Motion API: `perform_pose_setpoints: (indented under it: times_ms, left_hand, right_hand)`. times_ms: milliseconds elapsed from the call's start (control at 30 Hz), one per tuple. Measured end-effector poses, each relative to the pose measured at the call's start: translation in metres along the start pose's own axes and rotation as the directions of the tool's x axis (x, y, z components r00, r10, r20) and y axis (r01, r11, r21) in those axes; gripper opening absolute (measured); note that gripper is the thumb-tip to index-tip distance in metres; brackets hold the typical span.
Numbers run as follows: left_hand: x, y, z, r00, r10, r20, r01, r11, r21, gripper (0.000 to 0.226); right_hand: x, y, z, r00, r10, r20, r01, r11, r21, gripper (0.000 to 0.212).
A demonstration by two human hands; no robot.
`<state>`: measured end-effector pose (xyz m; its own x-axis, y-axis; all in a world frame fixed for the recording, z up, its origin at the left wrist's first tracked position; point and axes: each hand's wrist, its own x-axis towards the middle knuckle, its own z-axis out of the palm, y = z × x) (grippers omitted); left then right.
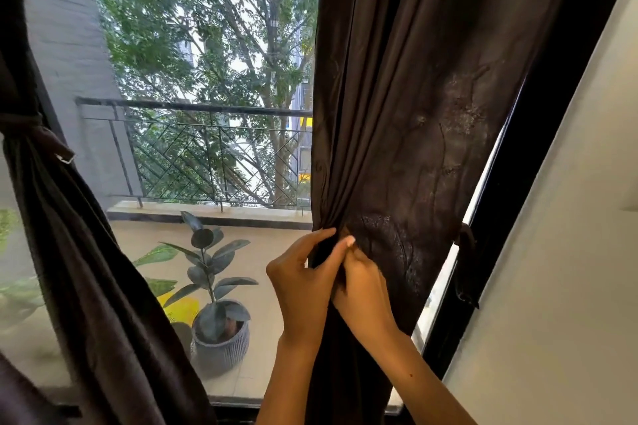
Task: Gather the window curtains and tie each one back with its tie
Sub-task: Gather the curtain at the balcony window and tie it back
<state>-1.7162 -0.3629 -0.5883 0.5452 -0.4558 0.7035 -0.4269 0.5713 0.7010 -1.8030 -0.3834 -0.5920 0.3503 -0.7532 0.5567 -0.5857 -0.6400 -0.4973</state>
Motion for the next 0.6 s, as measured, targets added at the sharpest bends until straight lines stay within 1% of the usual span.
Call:
perform_pose_setpoints:
  times_ms: [67,100,133,167,200,233,267,300,333,367,400,433,467,500,533,567,600]
  left_hand:
    - [0.005,-0.002,-0.001,0.997,-0.07,-0.024,0.069,0.997,-0.041,0.025]
    - [0.007,-0.004,-0.003,0.995,-0.092,-0.029,0.09,0.995,-0.052,0.028]
    - [0.009,-0.005,-0.004,0.994,-0.107,-0.031,0.105,0.993,-0.06,0.029]
    - [0.011,-0.007,-0.006,0.992,-0.127,-0.028,0.124,0.989,-0.075,0.029]
    - [0.013,-0.008,-0.007,0.988,-0.153,-0.019,0.151,0.984,-0.096,0.029]
    - [0.015,-0.009,-0.008,0.984,-0.18,-0.001,0.179,0.977,-0.119,0.028]
    - [0.016,-0.01,-0.009,0.98,-0.199,0.022,0.2,0.97,-0.138,0.028]
    - [0.017,-0.01,-0.009,0.977,-0.207,0.046,0.212,0.965,-0.151,0.028]
    - [0.017,-0.011,-0.009,0.975,-0.211,0.069,0.22,0.962,-0.16,0.029]
    - [0.017,-0.011,-0.009,0.974,-0.212,0.085,0.223,0.961,-0.166,0.029]
    - [0.017,-0.01,-0.009,0.974,-0.207,0.09,0.22,0.962,-0.163,0.029]
    - [0.016,-0.01,-0.008,0.976,-0.198,0.085,0.21,0.966,-0.154,0.028]
    - [0.015,-0.01,-0.008,0.98,-0.186,0.07,0.194,0.971,-0.14,0.027]
    - [0.013,-0.009,-0.006,0.984,-0.173,0.048,0.178,0.976,-0.123,0.026]
    - [0.011,-0.008,-0.005,0.988,-0.155,0.025,0.157,0.982,-0.104,0.025]
    - [0.008,-0.006,-0.003,0.992,-0.13,0.005,0.13,0.988,-0.083,0.024]
    - [0.005,-0.004,-0.001,0.995,-0.101,-0.011,0.1,0.993,-0.059,0.024]
  right_hand:
    - [0.002,0.007,-0.004,0.995,-0.095,0.001,0.094,0.989,0.114,0.062]
    - [0.004,0.012,-0.006,0.991,-0.118,-0.068,0.126,0.984,0.125,0.061]
    - [0.007,0.018,-0.008,0.975,-0.101,-0.198,0.127,0.985,0.121,0.059]
    - [0.01,0.026,-0.011,0.936,-0.033,-0.351,0.087,0.987,0.138,0.06]
    - [0.014,0.031,-0.014,0.882,0.071,-0.466,0.027,0.98,0.199,0.069]
    - [0.018,0.036,-0.018,0.837,0.181,-0.516,-0.03,0.958,0.287,0.084]
    - [0.023,0.038,-0.022,0.825,0.27,-0.496,-0.07,0.92,0.385,0.098]
    - [0.028,0.04,-0.024,0.838,0.331,-0.433,-0.091,0.869,0.486,0.109]
    - [0.032,0.042,-0.026,0.862,0.365,-0.351,-0.098,0.801,0.591,0.114]
    - [0.034,0.044,-0.027,0.885,0.368,-0.285,-0.091,0.738,0.669,0.111]
    - [0.036,0.045,-0.026,0.903,0.344,-0.257,-0.071,0.71,0.7,0.1]
    - [0.035,0.044,-0.026,0.907,0.312,-0.284,-0.042,0.736,0.675,0.08]
    - [0.033,0.041,-0.024,0.894,0.278,-0.35,-0.016,0.802,0.597,0.058]
    - [0.029,0.037,-0.022,0.87,0.234,-0.434,0.005,0.875,0.483,0.041]
    - [0.024,0.031,-0.019,0.843,0.186,-0.505,0.021,0.926,0.377,0.03]
    - [0.017,0.024,-0.013,0.826,0.132,-0.548,0.047,0.953,0.3,0.021]
    - [0.012,0.017,-0.007,0.823,0.077,-0.562,0.067,0.971,0.23,0.013]
